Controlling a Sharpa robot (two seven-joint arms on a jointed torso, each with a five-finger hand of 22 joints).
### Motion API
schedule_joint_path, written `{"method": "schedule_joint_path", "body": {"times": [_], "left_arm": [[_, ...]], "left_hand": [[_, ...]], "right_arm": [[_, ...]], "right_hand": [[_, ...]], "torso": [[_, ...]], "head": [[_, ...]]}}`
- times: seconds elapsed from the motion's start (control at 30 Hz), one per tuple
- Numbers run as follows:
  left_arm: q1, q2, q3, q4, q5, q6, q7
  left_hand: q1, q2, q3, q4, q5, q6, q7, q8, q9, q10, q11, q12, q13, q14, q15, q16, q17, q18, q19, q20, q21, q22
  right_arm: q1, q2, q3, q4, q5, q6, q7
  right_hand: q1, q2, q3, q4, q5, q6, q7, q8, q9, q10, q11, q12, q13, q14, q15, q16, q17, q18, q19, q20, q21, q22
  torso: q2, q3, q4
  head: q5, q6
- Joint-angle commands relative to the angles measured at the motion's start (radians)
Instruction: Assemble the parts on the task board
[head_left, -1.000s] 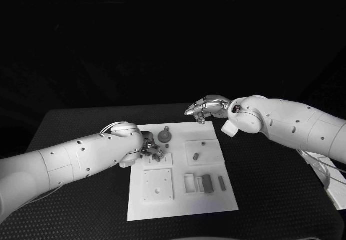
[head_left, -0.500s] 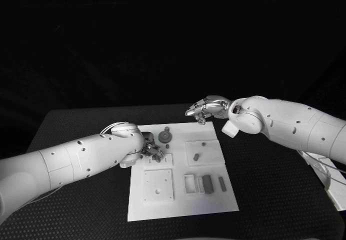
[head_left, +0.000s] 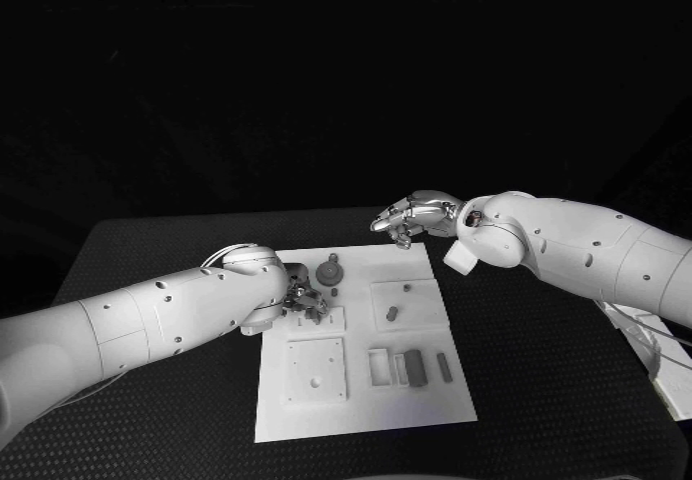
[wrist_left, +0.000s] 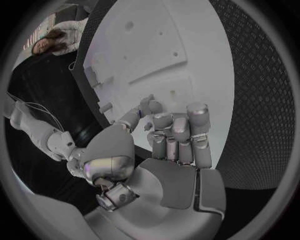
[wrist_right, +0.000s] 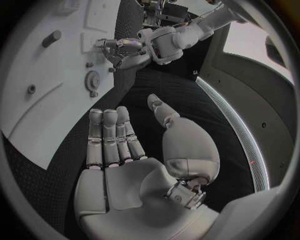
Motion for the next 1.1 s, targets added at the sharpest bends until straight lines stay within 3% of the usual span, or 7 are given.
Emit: {"method": "schedule_joint_path", "body": {"times": [0.03, 1.1], "left_arm": [[0.000, 0.003, 0.000, 0.001, -0.003, -0.017, 0.009], [-0.003, -0.003, 0.000, 0.002, -0.003, 0.014, 0.004]], "left_hand": [[0.036, 0.046, 0.022, -0.016, -0.004, 0.010, -0.001, 0.000, -0.001, 0.007, 0.001, -0.006, 0.001, 0.000, -0.021, -0.002, 0.002, 0.063, 0.007, -0.002, 0.002, 0.015], [0.048, 0.054, 0.026, -0.031, 0.000, 0.013, -0.002, 0.001, -0.001, 0.009, 0.000, -0.007, 0.001, 0.002, -0.021, -0.002, 0.002, 0.063, 0.007, -0.002, 0.002, 0.016]], "right_arm": [[-0.001, 0.000, 0.000, 0.002, -0.003, 0.011, 0.008], [-0.001, -0.002, 0.000, 0.004, -0.003, 0.013, 0.008]], "right_hand": [[-0.008, 0.004, 0.000, 0.004, -0.006, 0.002, 0.007, -0.006, -0.001, -0.007, 0.002, 0.004, -0.002, -0.009, 0.000, 0.004, -0.001, 0.013, 0.005, 0.004, -0.007, -0.001], [-0.008, 0.004, 0.000, 0.004, -0.006, 0.002, 0.007, -0.006, -0.001, -0.007, 0.002, 0.005, -0.002, -0.009, 0.000, 0.004, -0.001, 0.013, 0.005, 0.004, -0.007, -0.001]], "torso": [[0.000, -0.0006, 0.0002], [0.000, -0.0007, 0.0007]], "head": [[-0.001, 0.001], [-0.002, -0.005]]}}
